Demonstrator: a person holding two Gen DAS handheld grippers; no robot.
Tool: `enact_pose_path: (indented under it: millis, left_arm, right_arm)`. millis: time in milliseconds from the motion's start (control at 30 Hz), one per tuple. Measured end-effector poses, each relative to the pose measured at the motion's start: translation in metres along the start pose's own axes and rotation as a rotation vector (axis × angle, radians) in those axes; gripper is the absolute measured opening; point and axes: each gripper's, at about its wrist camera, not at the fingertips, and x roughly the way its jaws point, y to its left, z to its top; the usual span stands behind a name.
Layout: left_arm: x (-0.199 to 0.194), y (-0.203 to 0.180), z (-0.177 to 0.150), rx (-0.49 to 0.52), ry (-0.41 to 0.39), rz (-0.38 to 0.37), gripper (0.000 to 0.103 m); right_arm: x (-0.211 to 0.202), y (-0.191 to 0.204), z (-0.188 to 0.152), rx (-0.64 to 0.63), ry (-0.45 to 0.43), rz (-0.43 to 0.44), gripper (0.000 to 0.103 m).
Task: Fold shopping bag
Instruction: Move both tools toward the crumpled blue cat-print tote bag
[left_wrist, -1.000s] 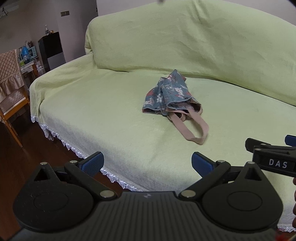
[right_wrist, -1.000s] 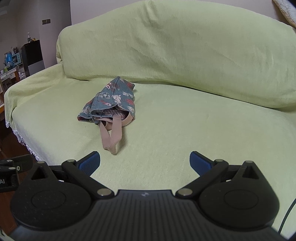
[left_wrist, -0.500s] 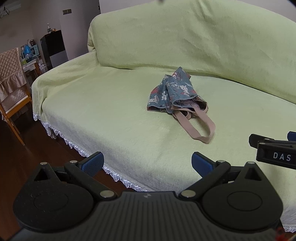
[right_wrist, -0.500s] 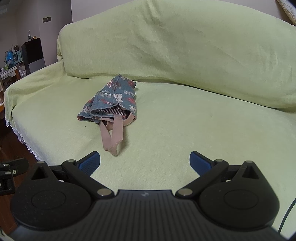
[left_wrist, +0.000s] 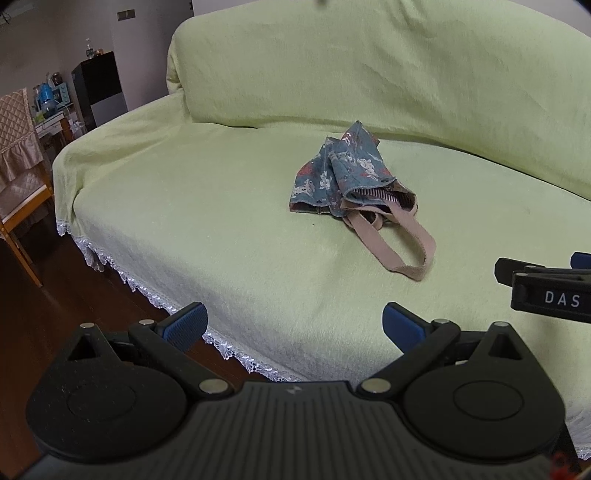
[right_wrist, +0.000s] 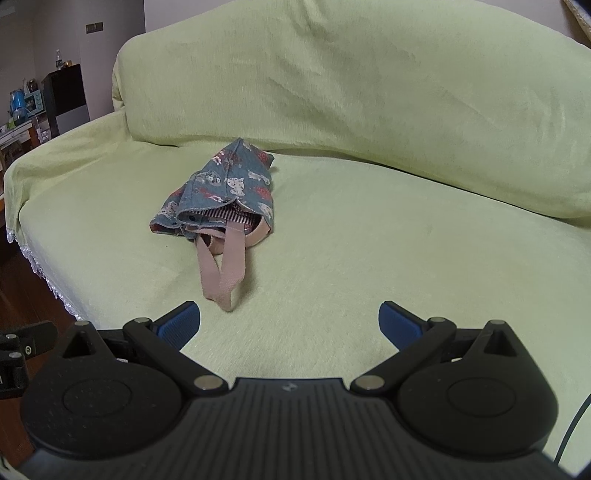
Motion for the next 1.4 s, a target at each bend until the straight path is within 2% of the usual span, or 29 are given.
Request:
enact_pose_path:
  millis: [233, 567, 867, 1167, 1267, 1400]
  left_arm:
    - [0.022, 0.002, 0.005, -0.003, 0.027, -0.002, 0.102]
    - [0.066, 0.006, 0.021, -0.022, 0.076, 0.034, 0.102]
    - [0.091, 0.005, 0.033, -0.021, 0.087, 0.031, 0.102]
    - [0.118, 0.006, 0.040, -0.022, 0.106, 0.022, 0.102]
    - [0.126, 0.006, 0.039, -0.019, 0.110, 0.017, 0.102]
    - [0.137, 0.006, 0.034, 0.004, 0.115, 0.045, 0.102]
  right_arm:
    - [0.020, 0.001, 0.008, -0.010, 0.021, 0.000, 0.102]
    - [0.057, -0.002, 0.018, -0.021, 0.060, -0.002, 0.102]
    - [0.084, -0.013, 0.033, 0.027, 0.082, 0.043, 0.102]
    - [0.114, -0.006, 0.036, -0.013, 0.116, -0.002, 0.102]
    - [0.114, -0.004, 0.039, -0.035, 0.056, 0.004, 0.102]
    - [0.095, -0.012, 0.044, 0.025, -0.174, 0.090, 0.102]
